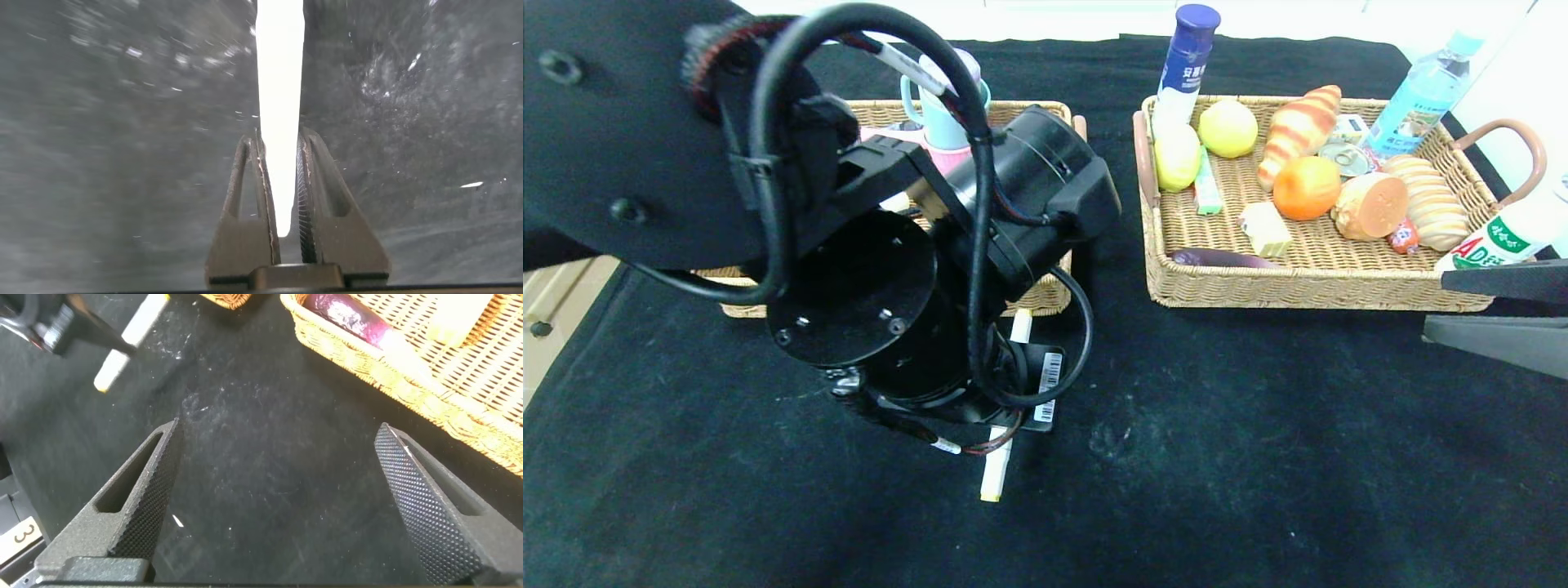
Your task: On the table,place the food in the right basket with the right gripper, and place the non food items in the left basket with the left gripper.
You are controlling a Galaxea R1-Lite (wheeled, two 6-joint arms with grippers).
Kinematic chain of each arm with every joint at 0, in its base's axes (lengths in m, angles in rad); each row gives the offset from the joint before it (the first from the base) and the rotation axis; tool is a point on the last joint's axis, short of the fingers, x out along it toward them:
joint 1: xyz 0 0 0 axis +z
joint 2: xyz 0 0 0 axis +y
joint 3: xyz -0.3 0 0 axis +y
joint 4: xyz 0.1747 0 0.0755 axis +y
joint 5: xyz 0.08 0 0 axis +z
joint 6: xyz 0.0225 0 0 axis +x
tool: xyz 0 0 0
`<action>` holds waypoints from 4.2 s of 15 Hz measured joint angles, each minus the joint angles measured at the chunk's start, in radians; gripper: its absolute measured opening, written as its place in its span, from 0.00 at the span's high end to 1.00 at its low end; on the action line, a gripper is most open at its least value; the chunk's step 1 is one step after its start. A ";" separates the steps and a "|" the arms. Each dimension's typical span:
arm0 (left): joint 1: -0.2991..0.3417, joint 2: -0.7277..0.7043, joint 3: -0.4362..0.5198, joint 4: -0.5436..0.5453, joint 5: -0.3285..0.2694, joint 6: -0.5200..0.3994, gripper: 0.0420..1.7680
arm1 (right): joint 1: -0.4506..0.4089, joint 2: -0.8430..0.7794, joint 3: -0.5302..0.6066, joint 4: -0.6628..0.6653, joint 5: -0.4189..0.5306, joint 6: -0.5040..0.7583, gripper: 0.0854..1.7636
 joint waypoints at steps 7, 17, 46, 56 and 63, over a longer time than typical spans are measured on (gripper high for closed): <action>0.044 -0.107 -0.025 -0.019 0.068 0.148 0.88 | 0.002 0.004 0.000 0.000 0.000 0.000 0.03; 0.274 -0.194 -0.043 -0.217 -0.026 0.373 0.88 | 0.000 0.005 -0.003 0.000 -0.009 0.001 0.03; 0.829 -0.048 -0.038 -0.647 -0.465 0.525 0.88 | 0.000 0.007 -0.003 0.000 -0.008 0.001 0.03; 0.829 -0.045 -0.028 -0.647 -0.464 0.524 0.28 | 0.000 0.012 -0.003 0.000 -0.008 0.001 0.03; 0.827 -0.048 -0.018 -0.647 -0.467 0.525 0.13 | -0.002 0.011 -0.006 0.000 -0.009 0.001 0.03</action>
